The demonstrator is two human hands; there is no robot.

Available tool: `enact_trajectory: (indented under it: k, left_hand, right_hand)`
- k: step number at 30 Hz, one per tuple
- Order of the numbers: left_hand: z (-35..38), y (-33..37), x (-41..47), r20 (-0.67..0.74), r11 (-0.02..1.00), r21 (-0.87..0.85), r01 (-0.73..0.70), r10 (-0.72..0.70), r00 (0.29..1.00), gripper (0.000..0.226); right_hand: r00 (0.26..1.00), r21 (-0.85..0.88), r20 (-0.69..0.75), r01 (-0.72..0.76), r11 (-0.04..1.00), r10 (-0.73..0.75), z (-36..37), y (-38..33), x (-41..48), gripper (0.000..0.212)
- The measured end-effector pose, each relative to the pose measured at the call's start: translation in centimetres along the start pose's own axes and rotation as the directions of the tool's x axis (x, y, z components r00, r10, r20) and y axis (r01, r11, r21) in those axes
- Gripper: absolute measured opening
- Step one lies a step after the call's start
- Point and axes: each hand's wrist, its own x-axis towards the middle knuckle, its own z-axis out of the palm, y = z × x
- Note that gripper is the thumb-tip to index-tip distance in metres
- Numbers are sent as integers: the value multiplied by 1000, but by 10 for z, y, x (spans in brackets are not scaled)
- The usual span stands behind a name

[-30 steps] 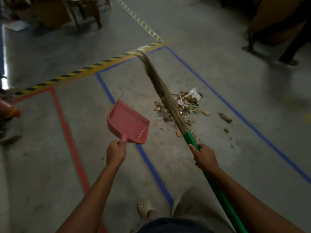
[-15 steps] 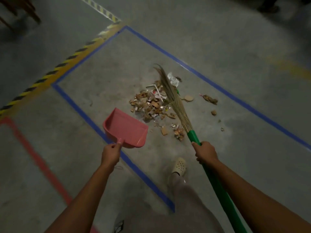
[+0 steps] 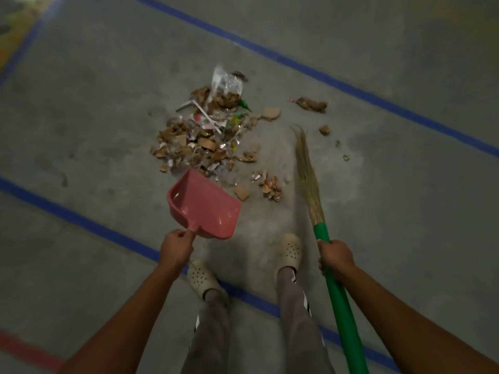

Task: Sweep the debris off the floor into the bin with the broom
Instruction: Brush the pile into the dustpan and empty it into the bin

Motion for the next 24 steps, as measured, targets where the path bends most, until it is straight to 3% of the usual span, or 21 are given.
enact_trajectory:
  k: [4,7,14,24]
  left_hand:
    - [15,-45,65,73,998,56,-7,3,997,56]
    - [21,-74,107,81,994,109,-11,3,997,59]
    - [10,-113,164,30,996,89,-5,3,1000,56]
    - [-41,-129,150,-33,998,-9,57,-57,998,47]
  right_hand:
    - [980,41,3,-200,979,200,74,27,32,34]
    - [965,19,59,-257,966,255,139,33,40,35]
    - [997,-189,75,30,981,-16,241,-10,32,37]
    - [912,-224,-135,354,908,-388,200,-58,-9,28]
